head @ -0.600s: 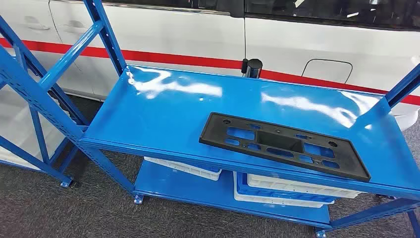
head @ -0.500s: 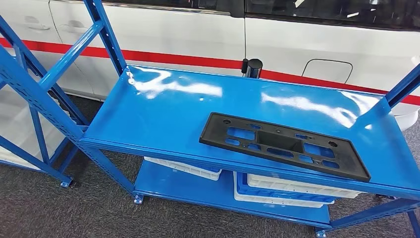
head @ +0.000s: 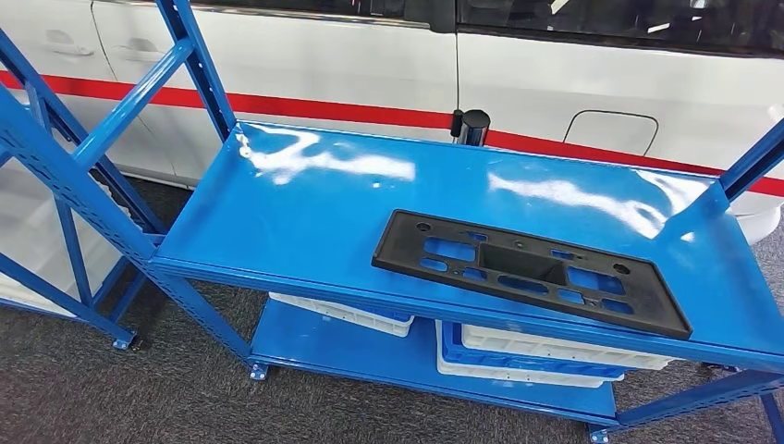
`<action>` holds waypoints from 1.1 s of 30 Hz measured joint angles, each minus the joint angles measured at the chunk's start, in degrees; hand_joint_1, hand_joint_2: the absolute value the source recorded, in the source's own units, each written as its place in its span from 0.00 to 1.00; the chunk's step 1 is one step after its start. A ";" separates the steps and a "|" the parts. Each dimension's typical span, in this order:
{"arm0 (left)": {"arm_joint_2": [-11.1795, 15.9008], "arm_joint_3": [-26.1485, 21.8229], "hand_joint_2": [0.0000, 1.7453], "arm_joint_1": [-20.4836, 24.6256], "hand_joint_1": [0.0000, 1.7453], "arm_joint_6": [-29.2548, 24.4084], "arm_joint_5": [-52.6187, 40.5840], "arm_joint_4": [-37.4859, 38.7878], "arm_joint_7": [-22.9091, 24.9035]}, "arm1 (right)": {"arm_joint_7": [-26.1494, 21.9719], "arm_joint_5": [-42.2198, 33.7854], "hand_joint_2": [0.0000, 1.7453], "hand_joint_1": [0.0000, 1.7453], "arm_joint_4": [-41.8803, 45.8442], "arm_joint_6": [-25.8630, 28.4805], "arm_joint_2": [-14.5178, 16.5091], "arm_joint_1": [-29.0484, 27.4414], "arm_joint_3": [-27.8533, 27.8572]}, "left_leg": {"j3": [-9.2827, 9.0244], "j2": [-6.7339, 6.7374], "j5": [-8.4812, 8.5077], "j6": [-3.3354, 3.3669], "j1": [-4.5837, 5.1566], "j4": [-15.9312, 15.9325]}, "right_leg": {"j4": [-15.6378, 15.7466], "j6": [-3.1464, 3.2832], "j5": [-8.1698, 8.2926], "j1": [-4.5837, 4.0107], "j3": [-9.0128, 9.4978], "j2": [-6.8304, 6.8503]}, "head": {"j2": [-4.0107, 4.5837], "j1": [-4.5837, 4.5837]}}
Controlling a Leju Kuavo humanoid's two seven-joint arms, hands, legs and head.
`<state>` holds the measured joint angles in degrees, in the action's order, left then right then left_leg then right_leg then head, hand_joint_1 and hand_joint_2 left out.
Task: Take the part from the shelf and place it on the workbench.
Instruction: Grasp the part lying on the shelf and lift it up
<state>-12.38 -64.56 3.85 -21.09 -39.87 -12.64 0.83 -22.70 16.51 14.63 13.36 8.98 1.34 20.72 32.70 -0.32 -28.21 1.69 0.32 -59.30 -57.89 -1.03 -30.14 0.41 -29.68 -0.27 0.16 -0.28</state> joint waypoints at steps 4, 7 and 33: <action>-0.19 -1.27 1.00 0.12 0.00 0.02 -0.86 0.22 0.24 | -5.06 -2.92 1.00 0.00 3.51 -1.44 -1.50 -0.20 1.20 | 0.00 0.02 0.00 0.00 0.02 0.00 | 0.00 -0.01 0.01 0.02 -0.01 -0.01 | 0.00 -0.01; -0.23 -2.09 1.00 0.16 0.00 0.02 -1.37 0.38 0.49 | -8.13 -5.94 1.00 0.00 6.48 -4.27 -3.70 -0.16 2.23 | 0.00 0.01 0.00 0.01 0.05 0.00 | 0.00 -0.02 0.01 0.08 0.00 0.00 | 0.00 0.03; -0.87 -7.32 1.00 0.68 0.00 -3.09 -1.30 1.22 2.25 | -11.09 -15.07 1.00 0.00 53.10 -23.13 -5.71 -14.28 -3.22 | -0.07 0.02 0.00 0.01 0.08 0.00 | 0.00 -0.03 0.02 0.13 0.04 -0.01 | -0.01 0.01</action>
<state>-13.25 -71.88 4.53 -24.18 -41.17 -11.42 3.07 -33.80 1.44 67.73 -9.77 3.27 -12.94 17.51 32.63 -0.30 -28.21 1.70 0.40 -59.31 -57.88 -1.07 -30.12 0.54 -29.64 -0.28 0.15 -0.28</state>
